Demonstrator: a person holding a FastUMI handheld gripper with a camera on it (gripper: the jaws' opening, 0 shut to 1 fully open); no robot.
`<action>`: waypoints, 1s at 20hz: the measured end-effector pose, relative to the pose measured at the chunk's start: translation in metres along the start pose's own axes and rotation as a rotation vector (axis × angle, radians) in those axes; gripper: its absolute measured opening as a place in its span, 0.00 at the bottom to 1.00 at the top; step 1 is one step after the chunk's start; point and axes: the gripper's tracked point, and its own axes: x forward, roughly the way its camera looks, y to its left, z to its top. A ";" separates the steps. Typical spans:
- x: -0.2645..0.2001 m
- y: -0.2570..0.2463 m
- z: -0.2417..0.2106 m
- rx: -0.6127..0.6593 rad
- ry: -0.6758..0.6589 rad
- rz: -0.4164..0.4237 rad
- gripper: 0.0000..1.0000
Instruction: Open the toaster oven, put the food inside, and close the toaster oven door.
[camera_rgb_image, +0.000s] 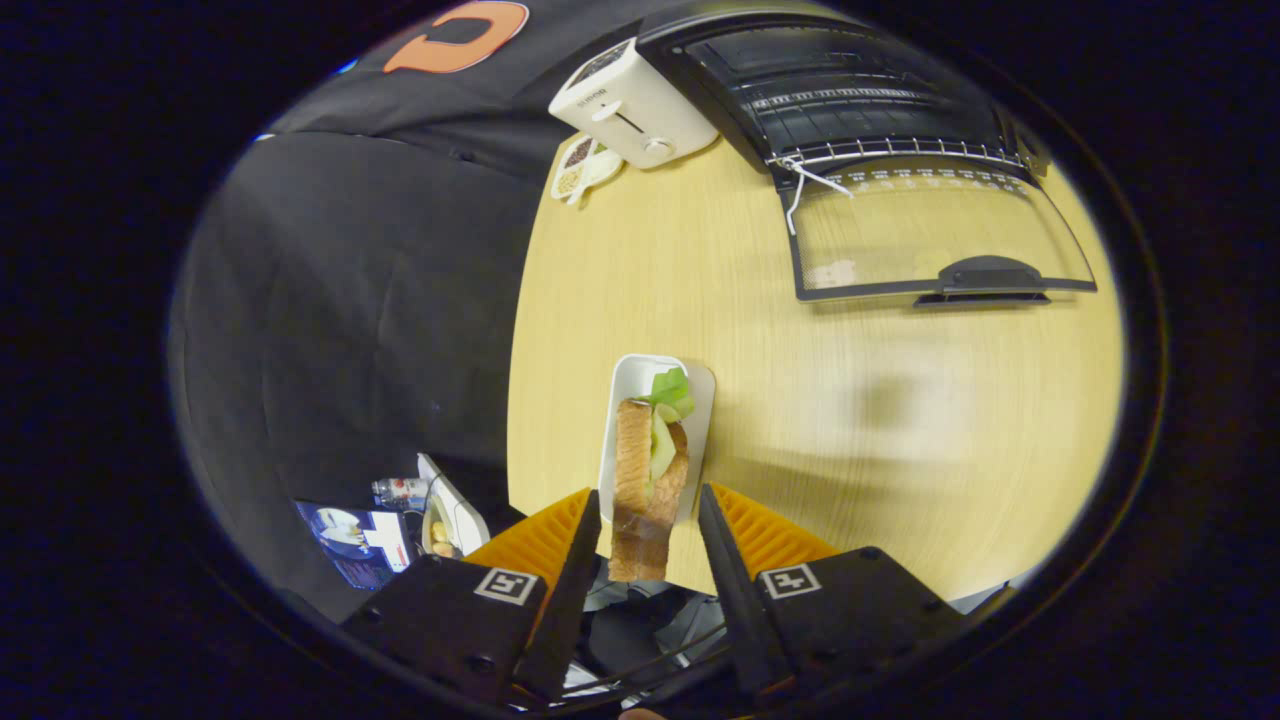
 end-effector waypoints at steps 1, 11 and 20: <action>0.002 0.001 0.000 0.016 0.004 0.009 0.61; -0.040 0.023 0.002 0.058 0.001 0.105 0.34; -0.174 0.009 0.049 0.215 -0.277 0.273 0.32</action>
